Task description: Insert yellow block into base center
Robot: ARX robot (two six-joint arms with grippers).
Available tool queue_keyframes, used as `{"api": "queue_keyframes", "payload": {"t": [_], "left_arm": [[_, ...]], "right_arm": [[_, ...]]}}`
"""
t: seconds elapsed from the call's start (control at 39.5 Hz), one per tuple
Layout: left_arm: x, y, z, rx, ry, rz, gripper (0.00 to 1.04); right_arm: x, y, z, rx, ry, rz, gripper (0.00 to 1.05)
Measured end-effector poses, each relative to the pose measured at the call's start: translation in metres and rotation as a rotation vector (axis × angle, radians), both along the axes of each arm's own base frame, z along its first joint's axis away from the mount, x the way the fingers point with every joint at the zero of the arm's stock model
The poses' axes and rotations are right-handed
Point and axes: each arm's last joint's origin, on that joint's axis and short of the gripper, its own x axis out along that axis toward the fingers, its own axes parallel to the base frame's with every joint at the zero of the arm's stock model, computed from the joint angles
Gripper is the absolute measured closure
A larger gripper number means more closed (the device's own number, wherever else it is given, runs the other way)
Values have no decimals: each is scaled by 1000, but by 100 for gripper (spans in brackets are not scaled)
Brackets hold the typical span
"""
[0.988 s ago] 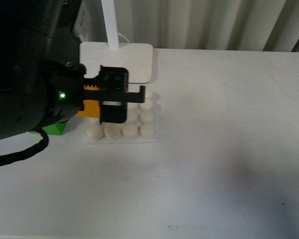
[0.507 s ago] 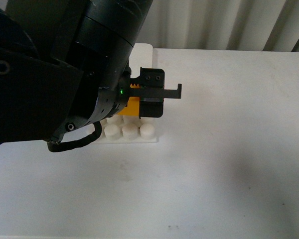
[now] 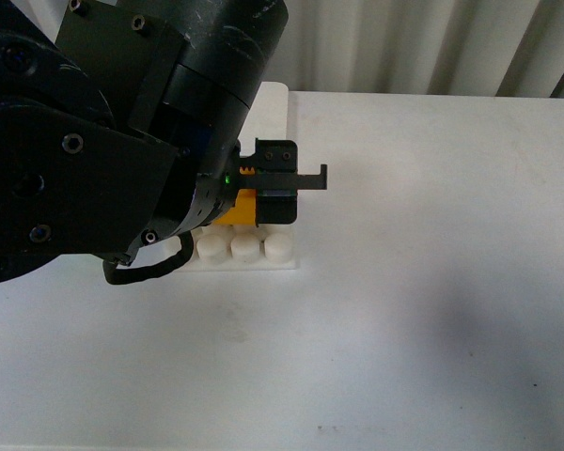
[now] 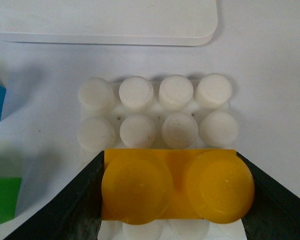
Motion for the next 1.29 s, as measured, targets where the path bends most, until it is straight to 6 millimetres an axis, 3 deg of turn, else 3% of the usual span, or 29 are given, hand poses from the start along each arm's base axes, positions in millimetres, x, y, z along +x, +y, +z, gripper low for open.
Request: {"api": "queue_keyframes", "payload": {"t": [1.29], "left_arm": [[3, -3, -19, -56, 45, 32, 39]], "right_arm": [[0, 0, 0, 0, 0, 0, 9]]}}
